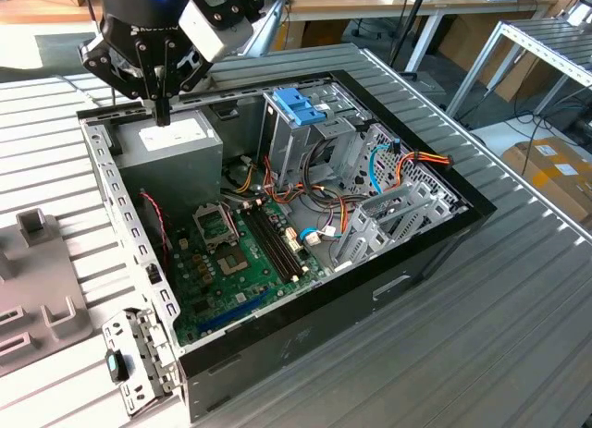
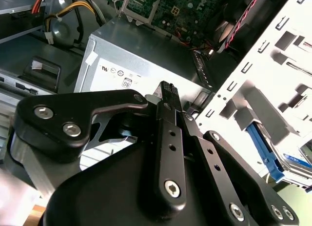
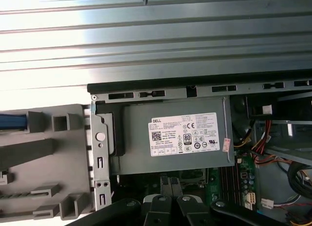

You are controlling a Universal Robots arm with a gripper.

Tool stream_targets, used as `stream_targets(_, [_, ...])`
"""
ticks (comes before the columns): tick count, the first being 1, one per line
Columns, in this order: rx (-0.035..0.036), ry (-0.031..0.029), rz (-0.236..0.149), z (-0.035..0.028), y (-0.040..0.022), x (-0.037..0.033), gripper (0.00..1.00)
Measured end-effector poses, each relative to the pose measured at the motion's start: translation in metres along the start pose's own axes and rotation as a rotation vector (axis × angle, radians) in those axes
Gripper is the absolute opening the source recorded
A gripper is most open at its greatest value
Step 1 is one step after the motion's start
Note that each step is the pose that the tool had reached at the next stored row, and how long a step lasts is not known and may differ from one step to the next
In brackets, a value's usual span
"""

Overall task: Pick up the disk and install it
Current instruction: 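Reach for the disk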

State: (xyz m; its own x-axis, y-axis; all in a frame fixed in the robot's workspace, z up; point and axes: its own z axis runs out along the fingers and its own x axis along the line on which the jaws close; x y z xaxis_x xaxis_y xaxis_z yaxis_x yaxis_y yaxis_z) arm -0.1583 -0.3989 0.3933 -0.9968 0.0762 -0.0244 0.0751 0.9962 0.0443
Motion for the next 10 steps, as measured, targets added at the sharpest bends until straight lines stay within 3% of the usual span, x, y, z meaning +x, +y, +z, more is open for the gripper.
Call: stream_targets(10, [0.0, 0.0, 0.0, -0.0001, -0.0003, 0.0045, 0.11])
